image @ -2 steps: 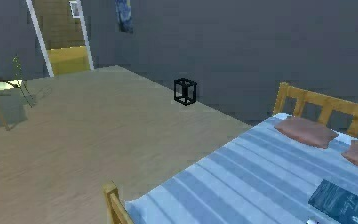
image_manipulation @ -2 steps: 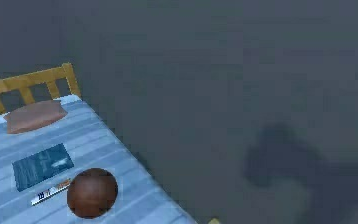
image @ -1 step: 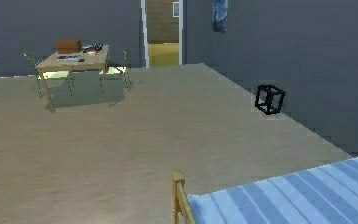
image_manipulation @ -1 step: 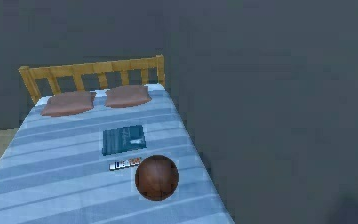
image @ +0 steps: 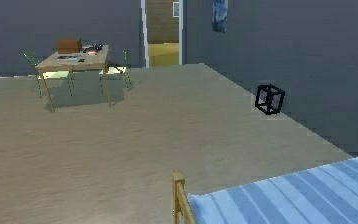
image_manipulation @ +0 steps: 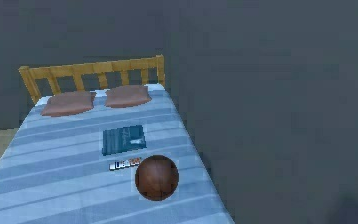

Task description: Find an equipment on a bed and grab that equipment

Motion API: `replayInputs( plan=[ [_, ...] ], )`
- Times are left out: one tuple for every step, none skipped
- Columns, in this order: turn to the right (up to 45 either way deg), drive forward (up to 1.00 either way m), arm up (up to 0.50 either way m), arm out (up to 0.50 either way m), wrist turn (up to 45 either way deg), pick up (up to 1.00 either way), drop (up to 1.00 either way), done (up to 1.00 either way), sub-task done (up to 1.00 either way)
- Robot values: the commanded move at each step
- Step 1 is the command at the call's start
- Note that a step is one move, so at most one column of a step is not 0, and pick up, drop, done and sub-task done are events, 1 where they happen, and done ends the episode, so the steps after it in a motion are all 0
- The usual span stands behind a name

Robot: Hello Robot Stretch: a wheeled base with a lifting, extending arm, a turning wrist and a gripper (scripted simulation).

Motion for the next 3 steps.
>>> replayInputs(
  plan=[
    [0.0,0.0,0.12,0.0,0.0,0.0,0.0,0.0,0.0],
    [0.0,0.0,0.0,0.34,0.0,0.0,0.0,0.0,0.0],
    [0.0,0.0,0.0,0.0,45.0,0.0,0.0,0.0,0.0]
  ],
)
